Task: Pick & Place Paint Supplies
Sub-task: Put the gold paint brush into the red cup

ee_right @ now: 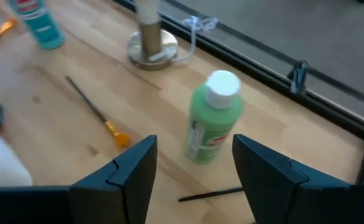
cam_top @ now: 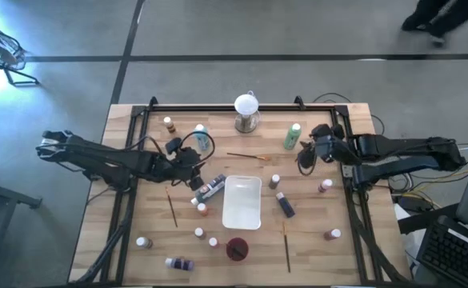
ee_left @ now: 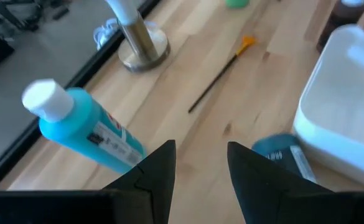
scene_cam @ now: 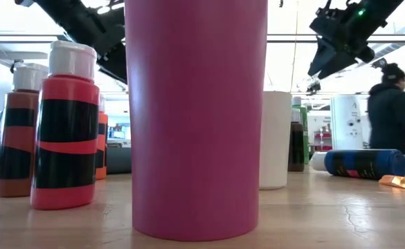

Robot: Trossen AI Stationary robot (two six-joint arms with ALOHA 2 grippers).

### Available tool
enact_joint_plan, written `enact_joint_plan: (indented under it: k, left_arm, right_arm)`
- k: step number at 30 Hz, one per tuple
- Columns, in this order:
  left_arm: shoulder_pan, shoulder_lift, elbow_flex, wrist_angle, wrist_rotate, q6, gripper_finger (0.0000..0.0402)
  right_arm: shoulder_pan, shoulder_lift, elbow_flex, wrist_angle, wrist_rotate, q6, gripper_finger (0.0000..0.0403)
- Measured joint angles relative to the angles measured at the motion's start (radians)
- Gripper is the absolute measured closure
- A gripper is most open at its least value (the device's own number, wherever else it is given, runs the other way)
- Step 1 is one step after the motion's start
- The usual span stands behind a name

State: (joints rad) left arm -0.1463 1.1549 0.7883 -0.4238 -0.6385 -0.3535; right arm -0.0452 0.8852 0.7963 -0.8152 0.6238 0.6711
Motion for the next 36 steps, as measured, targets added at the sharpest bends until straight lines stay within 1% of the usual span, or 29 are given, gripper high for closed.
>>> enact_joint_plan:
  k: [3, 8, 14, 18, 23, 28, 32, 36]
  left_arm:
    - [0.000, 0.000, 0.000, 0.045, -0.006, 0.028, 0.0250]
    - [0.000, 0.000, 0.000, 0.137, -0.007, 0.098, 0.0250]
    - [0.000, 0.000, 0.000, 0.228, -0.007, 0.199, 0.0250]
    - [0.000, 0.000, 0.000, 0.232, 0.012, 0.242, 0.0250]
    - [0.011, 0.000, 0.000, 0.230, 0.078, 0.320, 0.0250]
    - [0.030, -0.001, 0.022, 0.230, 0.080, 0.342, 0.0250]
    - [0.069, -0.002, 0.042, 0.240, 0.085, 0.350, 0.0250]
    - [0.134, -0.002, 0.048, 0.258, 0.151, 0.376, 0.0250]
  right_arm:
    - [-0.071, 0.000, 0.000, 0.005, -0.063, -0.039, 0.0191]
    - [-0.169, 0.007, 0.000, 0.041, -0.125, -0.115, 0.0188]
    - [-0.245, 0.016, 0.000, 0.185, -0.254, -0.248, 0.0198]
    - [-0.258, 0.016, 0.014, 0.236, -0.309, -0.323, 0.0209]
    - [-0.257, 0.027, 0.034, 0.354, -0.455, -0.508, 0.0221]
    - [-0.257, 0.046, 0.076, 0.415, -0.549, -0.619, 0.0232]
    - [-0.256, 0.104, 0.108, 0.407, -0.597, -0.720, 0.0240]
    - [-0.257, 0.210, 0.149, 0.384, -0.604, -0.800, 0.0246]
